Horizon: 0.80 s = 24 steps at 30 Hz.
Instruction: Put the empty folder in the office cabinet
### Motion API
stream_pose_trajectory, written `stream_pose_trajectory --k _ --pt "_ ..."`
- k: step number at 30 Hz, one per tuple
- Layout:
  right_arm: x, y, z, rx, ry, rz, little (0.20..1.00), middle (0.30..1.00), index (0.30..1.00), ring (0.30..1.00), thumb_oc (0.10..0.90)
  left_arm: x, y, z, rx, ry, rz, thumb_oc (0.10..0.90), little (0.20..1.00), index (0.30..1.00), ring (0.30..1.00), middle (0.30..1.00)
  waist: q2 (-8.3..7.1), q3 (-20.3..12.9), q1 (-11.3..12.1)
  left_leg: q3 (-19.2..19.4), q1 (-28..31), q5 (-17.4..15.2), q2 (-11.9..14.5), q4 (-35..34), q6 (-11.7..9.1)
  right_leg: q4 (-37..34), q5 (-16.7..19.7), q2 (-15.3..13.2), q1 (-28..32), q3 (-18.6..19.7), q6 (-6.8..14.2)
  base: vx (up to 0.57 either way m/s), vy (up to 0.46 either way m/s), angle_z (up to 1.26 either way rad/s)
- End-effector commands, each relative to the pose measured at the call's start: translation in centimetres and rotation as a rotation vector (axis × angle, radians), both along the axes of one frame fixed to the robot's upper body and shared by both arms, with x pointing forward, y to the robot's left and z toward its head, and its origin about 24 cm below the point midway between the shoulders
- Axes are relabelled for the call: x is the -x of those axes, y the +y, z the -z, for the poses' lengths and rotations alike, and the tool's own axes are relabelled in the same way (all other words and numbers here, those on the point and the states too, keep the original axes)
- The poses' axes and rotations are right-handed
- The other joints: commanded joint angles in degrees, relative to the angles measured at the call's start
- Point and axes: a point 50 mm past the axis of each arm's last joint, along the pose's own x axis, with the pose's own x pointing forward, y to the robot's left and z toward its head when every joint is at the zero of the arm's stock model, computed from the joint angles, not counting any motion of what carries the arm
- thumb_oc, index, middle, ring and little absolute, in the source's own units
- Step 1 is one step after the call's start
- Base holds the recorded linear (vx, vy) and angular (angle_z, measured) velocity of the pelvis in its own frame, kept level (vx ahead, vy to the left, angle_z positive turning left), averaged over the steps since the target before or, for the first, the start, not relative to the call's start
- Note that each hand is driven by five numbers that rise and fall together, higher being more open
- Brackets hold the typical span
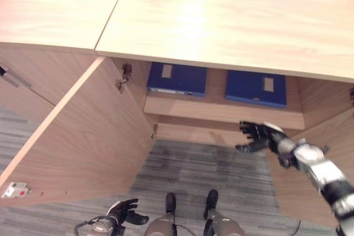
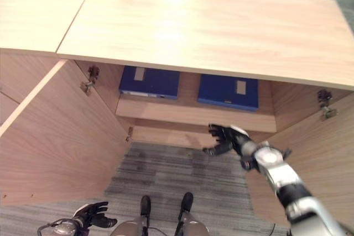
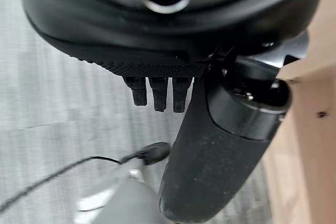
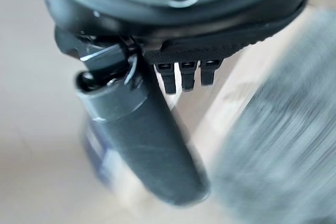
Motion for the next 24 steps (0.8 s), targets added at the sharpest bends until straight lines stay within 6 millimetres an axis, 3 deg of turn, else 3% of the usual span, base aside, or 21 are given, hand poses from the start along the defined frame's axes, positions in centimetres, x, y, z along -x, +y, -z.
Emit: stream_pose_trajectory --k 1,3,4,6,9,14,16,17,18,24 --pt "-1.4 -1.1 -3.3 -0.053 -0.222 0.127 0.900 0.900 0.900 0.900 0.800 0.6 0.9 0.1 -0.057 0.021 -0.020 0.800 0.900 0.900 0.900 0.900 2.07 -5.54 -1.35 4.27 0.74 -3.25 0.36 -0.56 -1.37 2.77 -7.21 1.02 2.85 0.99 4.22 0.04 0.063 -0.87" --pt "1.7 0.5 0.4 -0.146 -0.128 0.189 0.900 0.900 0.900 0.900 0.800 1.4 0.6 0.6 -0.065 0.050 -0.046 0.800 0.900 0.900 0.900 0.900 1.15 -7.56 -2.74 6.55 2.85 -4.45 0.69 -0.56 -0.87 2.96 -6.57 1.49 3.26 3.63 4.70 0.05 0.093 -0.60" --pt "1.7 0.5 0.4 -0.147 -0.128 0.189 0.900 0.900 0.900 0.900 0.800 1.4 0.6 0.6 -0.066 0.049 -0.046 0.800 0.900 0.900 0.900 0.900 1.10 -7.69 -2.72 6.58 2.65 -4.34 0.66 -0.56 -0.86 2.94 -6.47 1.46 3.07 3.66 4.68 0.03 0.071 -0.49" --pt "4.3 1.3 3.2 -0.126 0.006 0.204 0.900 0.900 0.900 0.900 0.800 2.8 1.1 0.9 -0.089 0.103 -0.080 0.800 0.900 0.900 0.900 0.900 0.38 -9.00 -4.28 9.52 4.82 -5.26 0.97 -0.56 -0.42 3.24 -5.89 2.13 3.21 6.78 5.06 0.03 0.085 -0.94" --pt "6.5 1.8 5.2 -0.092 0.104 0.228 0.900 0.900 0.900 0.900 0.800 4.5 1.7 1.1 -0.109 0.163 -0.132 0.800 0.900 0.900 0.900 0.900 0.15 -9.94 -6.33 13.69 7.59 -6.49 1.12 -0.56 0.22 3.45 -5.12 3.08 3.36 11.07 5.64 0.02 0.102 -0.93" --pt "7.9 2.6 5.7 -0.091 0.122 0.217 0.900 0.900 0.900 0.900 0.800 5.9 1.9 1.3 -0.117 0.201 -0.184 0.800 0.900 0.900 0.900 0.900 0.55 -10.53 -8.87 19.54 9.90 -7.29 1.04 -0.56 0.97 4.03 -3.83 4.29 2.28 16.45 7.16 -0.01 0.088 -0.87" --pt "9.6 2.7 7.1 -0.135 0.197 0.223 0.900 0.900 0.900 0.900 0.800 6.1 1.9 1.4 -0.108 0.211 -0.185 0.800 0.900 0.900 0.900 0.900 0.64 -10.85 -10.74 23.17 10.97 -7.62 1.02 -0.56 1.24 4.49 -2.94 5.16 1.38 19.53 7.94 -0.02 0.070 -0.83" --pt "9.6 2.7 7.1 -0.135 0.197 0.223 0.900 0.900 0.900 0.900 0.800 6.1 1.9 1.4 -0.108 0.211 -0.185 0.800 0.900 0.900 0.900 0.900 0.64 -10.85 -10.73 23.18 10.97 -7.63 1.02 -0.56 1.24 4.49 -2.94 5.16 1.38 19.53 7.94 0.06 0.144 -0.83" --pt "10.2 2.6 7.5 -0.133 0.220 0.234 0.900 0.900 0.900 0.900 0.800 6.2 1.8 1.4 -0.104 0.217 -0.184 0.800 0.900 0.900 0.900 0.900 1.24 -10.86 -11.55 23.01 11.95 -9.39 0.90 -0.56 1.43 4.60 -3.84 5.29 1.96 20.10 8.76 0.06 0.120 -0.63" --pt "12.0 -0.1 8.6 -0.138 0.274 0.465 0.900 0.900 0.900 0.900 0.800 5.5 1.7 1.4 -0.096 0.197 -0.197 0.800 0.900 0.900 0.900 0.900 1.06 -11.13 -15.55 26.36 12.99 -10.21 0.53 -0.56 2.20 5.19 -2.68 6.28 0.82 23.51 9.93 -0.01 0.060 -0.26"
